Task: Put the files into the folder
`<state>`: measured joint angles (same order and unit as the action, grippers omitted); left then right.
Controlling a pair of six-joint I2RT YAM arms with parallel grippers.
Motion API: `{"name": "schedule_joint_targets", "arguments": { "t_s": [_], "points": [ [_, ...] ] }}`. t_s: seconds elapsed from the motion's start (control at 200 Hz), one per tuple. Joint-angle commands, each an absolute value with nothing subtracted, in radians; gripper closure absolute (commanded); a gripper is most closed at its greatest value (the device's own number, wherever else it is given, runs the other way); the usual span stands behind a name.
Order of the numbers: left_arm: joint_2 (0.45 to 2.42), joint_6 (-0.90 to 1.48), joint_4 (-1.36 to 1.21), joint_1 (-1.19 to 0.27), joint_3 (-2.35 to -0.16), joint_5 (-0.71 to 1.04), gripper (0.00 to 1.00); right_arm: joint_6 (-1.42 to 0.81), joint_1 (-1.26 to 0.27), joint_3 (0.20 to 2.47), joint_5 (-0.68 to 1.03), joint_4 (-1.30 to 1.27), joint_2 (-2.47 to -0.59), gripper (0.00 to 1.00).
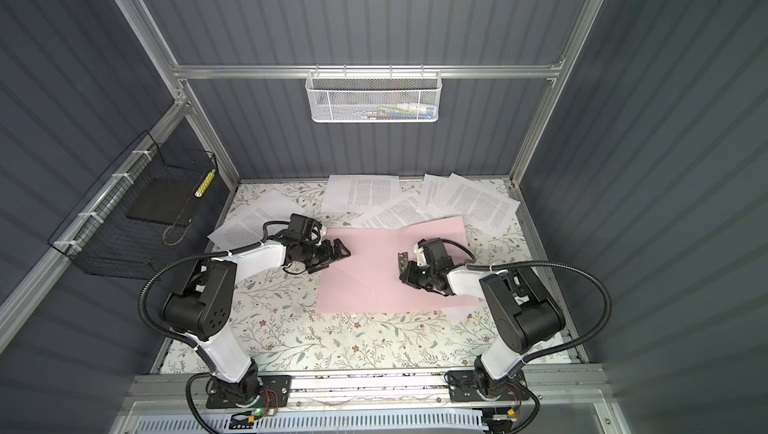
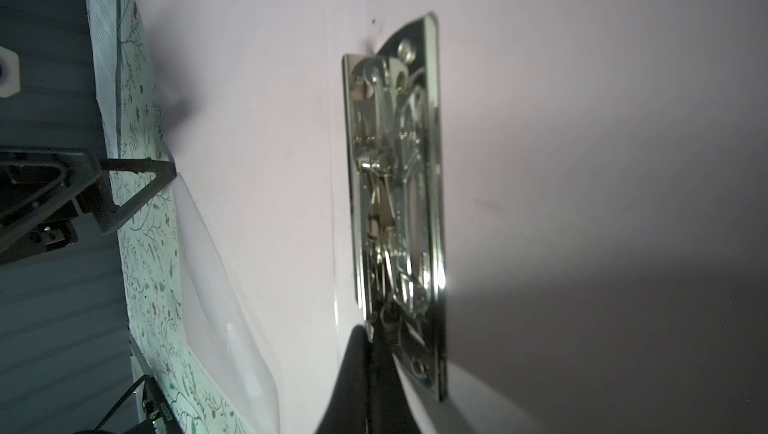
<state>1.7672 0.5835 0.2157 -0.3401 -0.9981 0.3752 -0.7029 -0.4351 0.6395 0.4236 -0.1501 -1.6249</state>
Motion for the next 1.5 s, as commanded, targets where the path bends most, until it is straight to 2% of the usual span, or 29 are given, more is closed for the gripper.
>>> {"name": "schedule_joint_targets", "arguments": {
  "t_s": [0.0,0.4,0.735,1.001,1.171,1.496],
  "points": [
    [1.842,0.580,0.489,-0.317,-0.939,0.218,0.00,-0.791,-0.483,0.619,0.490,-0.090,-1.649,1.00],
    [1.681,0.576,0.543,-0.245,-0.831,0.059,0.00,-0.916,-0.655,0.847,0.488,-0.235,-1.900,1.00],
    [1.751,0.602,0.580,-0.235,-0.845,-0.042,0.00,-0.889,-0.651,0.857,0.391,-0.224,-2.018,1.00],
    [1.796,0.604,0.636,-0.231,-0.875,-0.067,0.00,-0.909,-0.623,0.841,0.415,-0.242,-2.055,1.00],
    [1.780,0.606,0.644,-0.229,-0.855,-0.081,0.00,-0.902,-0.625,0.824,0.310,-0.144,-2.049,1.00],
    [1.792,0.617,0.645,-0.218,-0.877,-0.078,0.00,-0.878,-0.553,0.812,0.236,-0.095,-2.160,1.00]
  ]
}}
